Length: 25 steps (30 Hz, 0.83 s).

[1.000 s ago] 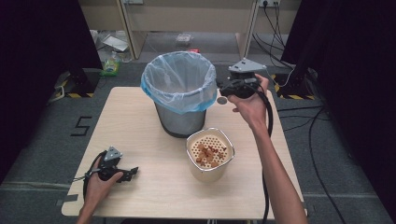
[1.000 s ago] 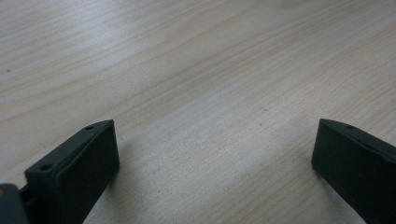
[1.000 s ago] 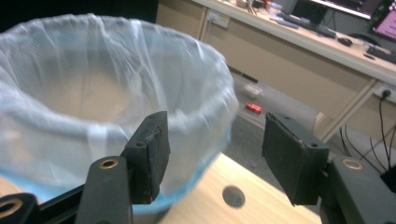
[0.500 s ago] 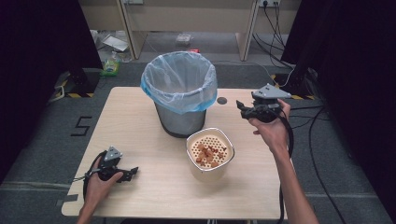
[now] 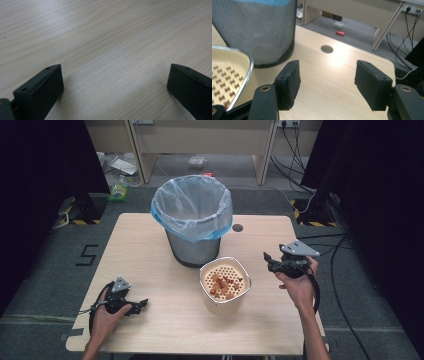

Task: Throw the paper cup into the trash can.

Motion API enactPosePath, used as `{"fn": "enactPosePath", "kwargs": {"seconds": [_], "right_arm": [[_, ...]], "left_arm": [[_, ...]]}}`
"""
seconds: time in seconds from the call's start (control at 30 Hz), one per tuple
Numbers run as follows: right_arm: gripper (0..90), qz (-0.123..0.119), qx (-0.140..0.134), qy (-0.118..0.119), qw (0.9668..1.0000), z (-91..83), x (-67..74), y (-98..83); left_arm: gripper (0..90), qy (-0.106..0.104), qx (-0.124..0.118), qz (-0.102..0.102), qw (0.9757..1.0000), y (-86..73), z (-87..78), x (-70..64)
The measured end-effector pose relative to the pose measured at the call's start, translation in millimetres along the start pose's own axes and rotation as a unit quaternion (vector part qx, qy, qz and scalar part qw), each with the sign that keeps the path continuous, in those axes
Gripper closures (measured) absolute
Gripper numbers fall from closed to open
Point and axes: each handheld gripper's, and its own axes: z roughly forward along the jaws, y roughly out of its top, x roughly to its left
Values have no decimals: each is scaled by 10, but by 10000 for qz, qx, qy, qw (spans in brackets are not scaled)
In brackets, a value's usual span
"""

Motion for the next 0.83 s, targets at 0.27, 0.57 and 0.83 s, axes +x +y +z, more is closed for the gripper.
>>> {"fn": "enactPosePath", "kwargs": {"seconds": [0.27,0.57,0.83], "right_arm": [[373,142,296,58,9994,57,65,-376],[362,240,958,54,9951,190,80,-768],[353,261,1178,47,9927,246,75,-908]], "left_arm": [[0,-2,-9,3,10000,-1,1,0],[0,-7,-3,17,10000,-2,-2,0],[0,-8,-5,14,10000,-2,-2,-1]]}}
